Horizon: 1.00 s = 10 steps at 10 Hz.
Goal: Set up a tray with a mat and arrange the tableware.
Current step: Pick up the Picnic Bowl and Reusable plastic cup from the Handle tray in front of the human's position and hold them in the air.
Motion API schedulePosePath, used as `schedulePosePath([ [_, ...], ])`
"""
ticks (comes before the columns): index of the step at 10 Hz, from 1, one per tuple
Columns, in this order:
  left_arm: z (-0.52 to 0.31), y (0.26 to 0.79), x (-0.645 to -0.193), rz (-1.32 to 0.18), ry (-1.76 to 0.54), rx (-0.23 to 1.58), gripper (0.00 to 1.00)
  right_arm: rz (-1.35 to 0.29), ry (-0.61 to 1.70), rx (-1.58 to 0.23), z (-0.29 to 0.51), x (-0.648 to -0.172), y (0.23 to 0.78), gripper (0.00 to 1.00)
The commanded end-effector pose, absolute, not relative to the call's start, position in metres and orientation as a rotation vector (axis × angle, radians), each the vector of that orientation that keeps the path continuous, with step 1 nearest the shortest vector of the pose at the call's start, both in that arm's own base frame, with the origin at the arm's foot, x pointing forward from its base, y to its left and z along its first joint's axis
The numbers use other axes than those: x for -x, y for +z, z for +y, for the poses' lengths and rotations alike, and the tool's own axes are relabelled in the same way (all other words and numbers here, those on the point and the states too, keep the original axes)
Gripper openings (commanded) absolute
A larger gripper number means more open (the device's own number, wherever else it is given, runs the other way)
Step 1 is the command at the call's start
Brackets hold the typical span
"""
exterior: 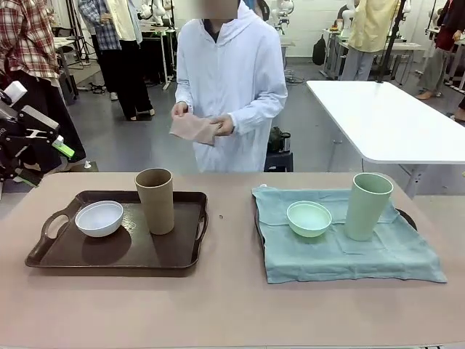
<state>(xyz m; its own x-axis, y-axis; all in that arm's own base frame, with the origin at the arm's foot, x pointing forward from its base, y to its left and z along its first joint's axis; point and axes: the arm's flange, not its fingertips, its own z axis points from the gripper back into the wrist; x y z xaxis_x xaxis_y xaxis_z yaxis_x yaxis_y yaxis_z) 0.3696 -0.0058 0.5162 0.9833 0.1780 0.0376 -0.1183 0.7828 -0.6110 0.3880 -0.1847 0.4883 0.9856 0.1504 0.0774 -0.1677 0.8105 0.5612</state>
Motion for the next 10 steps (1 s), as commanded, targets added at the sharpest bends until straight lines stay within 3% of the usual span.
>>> schedulePosePath([
  [1, -0.021, 0.517, -0.370, -0.071, 0.124, 0.653, 1.00, 0.008, 0.177, -0.660, -0.184, -0.387, 0.490, 1.00],
  [4, -0.016, 0.515, -0.369, -0.080, 0.137, 0.641, 1.00, -0.021, 0.174, -0.614, -0.182, -0.386, 0.488, 1.00],
  [6, 0.019, 0.531, -0.390, -0.055, 0.197, 0.785, 1.00, 0.067, -0.088, -0.798, -0.198, -0.385, 0.483, 1.00],
  [10, 0.095, 0.538, -0.390, -0.118, 0.294, 0.913, 1.00, 0.032, -0.436, -0.861, -0.230, -0.353, 0.482, 1.00],
])
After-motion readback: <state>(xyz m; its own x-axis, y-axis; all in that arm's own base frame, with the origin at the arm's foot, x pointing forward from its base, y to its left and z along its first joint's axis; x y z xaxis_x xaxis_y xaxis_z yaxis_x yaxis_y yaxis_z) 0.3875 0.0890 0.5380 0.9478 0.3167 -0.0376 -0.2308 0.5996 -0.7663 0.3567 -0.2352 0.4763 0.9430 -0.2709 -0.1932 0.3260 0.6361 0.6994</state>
